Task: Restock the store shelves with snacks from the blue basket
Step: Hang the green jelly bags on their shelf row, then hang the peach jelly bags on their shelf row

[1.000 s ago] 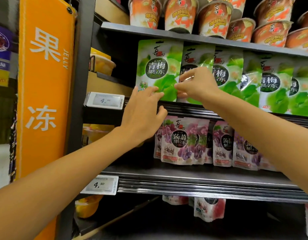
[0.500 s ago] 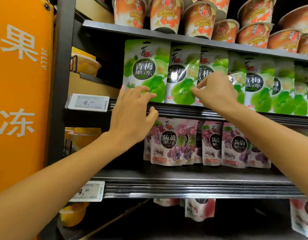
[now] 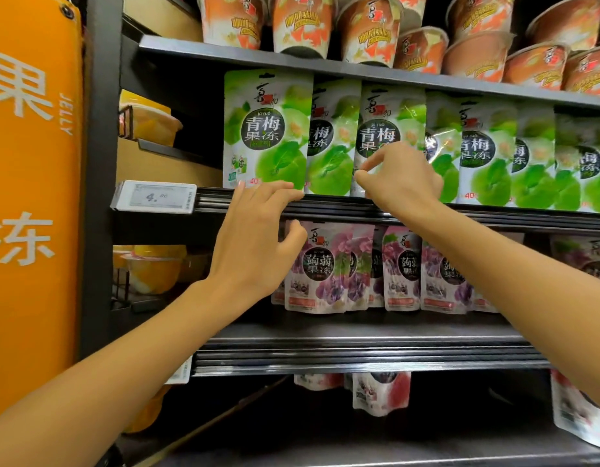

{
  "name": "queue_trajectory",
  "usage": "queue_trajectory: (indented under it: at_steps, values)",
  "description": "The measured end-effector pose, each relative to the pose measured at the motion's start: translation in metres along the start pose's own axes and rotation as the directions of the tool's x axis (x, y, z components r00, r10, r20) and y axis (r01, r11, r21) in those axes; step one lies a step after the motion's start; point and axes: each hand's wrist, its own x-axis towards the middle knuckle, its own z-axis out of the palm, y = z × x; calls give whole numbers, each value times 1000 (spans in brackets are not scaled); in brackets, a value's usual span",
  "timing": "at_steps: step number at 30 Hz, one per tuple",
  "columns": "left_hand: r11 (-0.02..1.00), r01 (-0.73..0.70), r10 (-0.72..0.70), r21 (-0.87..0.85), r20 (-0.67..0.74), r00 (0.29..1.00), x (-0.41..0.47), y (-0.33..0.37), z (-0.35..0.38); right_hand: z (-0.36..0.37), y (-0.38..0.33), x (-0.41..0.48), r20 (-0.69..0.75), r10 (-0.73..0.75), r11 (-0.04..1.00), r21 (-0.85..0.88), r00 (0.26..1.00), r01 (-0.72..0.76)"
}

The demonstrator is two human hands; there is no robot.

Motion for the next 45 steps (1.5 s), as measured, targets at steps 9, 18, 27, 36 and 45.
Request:
queue_trajectory:
  at_steps: [9,18,27,36,45]
  values:
    - [943,123,-115,-310,43,992,-60,38,33,-18,44,-79,-17,62,986,159,998,-59]
    - [612,688,-567,-391,390,726,-240,96,92,-12,155,-274,554,235,791,368,799,-488]
    - [-209,978,-803,-6,573,-168,-522,163,121,21,258,-537,850,450,629,-84,274,-773]
    - [-506,817,-649,276,502,-571,-767,202,115,45,321,-797,719,649,348,-570,-247,-744]
    - [-681,545,-446,490,313,-839,-1012,210,132,93,384,-1026,570,668,244,-774,-478,-584]
